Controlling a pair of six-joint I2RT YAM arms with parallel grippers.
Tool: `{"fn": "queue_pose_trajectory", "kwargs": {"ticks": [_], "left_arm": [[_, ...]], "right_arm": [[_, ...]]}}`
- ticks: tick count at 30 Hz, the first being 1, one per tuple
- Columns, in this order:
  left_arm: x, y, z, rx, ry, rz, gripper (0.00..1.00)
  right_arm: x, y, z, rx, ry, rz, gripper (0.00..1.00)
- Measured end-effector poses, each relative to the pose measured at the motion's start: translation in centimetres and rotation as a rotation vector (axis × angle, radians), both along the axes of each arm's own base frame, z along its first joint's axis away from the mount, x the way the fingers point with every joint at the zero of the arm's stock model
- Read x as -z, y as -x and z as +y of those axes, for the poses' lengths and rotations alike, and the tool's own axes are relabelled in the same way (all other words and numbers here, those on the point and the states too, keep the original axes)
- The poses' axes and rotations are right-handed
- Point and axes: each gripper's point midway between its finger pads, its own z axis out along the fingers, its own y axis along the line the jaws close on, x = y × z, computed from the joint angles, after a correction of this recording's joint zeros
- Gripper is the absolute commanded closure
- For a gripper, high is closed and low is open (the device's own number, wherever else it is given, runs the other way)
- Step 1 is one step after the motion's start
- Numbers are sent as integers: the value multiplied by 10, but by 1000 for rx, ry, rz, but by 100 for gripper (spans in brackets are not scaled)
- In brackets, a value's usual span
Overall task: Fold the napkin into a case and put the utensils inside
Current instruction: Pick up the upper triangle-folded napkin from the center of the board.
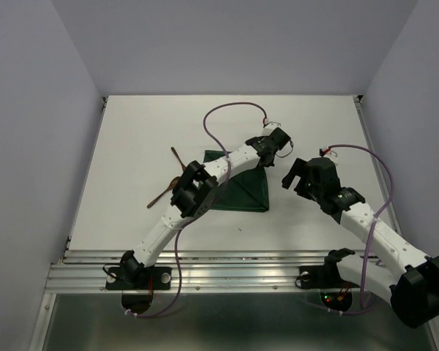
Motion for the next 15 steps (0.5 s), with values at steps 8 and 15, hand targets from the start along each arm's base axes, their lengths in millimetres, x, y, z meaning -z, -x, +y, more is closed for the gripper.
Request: {"fn": "queue_pose_trajectory", "kwargs": {"ticks": [8,15], "left_arm": [[-4,2,13,35,108,95,100],[-13,-3,30,26,190,167,100]], "right_arm": [[23,4,19,-80,-47,76,3],[65,17,59,-211,-195,196,3]]}}
